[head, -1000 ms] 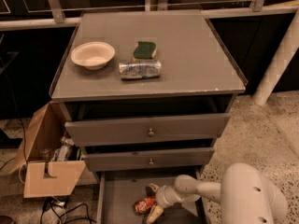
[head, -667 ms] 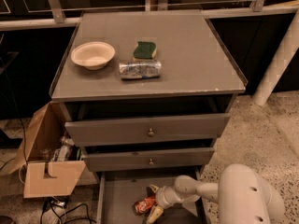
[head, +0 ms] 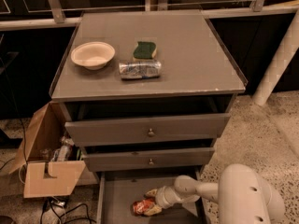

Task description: Pick coke can from bottom drawer and place on counter

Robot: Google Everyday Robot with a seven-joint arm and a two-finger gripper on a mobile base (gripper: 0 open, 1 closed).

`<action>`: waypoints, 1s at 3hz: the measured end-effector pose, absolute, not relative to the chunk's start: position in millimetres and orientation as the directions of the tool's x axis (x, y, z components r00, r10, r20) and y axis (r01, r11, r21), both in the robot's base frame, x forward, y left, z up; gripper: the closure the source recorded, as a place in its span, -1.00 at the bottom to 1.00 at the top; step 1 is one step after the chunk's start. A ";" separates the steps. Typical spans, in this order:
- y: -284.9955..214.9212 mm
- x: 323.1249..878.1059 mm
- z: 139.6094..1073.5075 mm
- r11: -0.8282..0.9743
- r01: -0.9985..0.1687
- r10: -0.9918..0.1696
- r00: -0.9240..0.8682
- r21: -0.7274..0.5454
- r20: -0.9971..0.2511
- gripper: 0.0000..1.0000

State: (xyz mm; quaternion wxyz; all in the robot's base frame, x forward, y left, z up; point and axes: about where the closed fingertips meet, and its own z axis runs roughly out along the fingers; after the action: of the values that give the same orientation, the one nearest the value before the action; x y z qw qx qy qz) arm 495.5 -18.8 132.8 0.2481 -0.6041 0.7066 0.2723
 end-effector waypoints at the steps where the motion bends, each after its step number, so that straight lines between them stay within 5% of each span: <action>1: -18.7 495.5 132.8 0.122 -0.989 -0.719 -0.147 0.085 -0.680 0.31; 2: -18.7 495.4 132.7 0.122 -0.989 -0.719 -0.147 0.085 -0.680 0.78; 3: -18.7 495.4 132.7 0.122 -0.989 -0.719 -0.147 0.085 -0.680 1.00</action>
Offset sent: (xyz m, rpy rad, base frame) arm 0.0000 0.0000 0.0000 0.0000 0.0000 0.0000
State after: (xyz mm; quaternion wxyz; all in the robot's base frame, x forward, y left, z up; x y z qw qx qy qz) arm 495.4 -18.7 132.7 0.2481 -0.6041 0.7066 0.2723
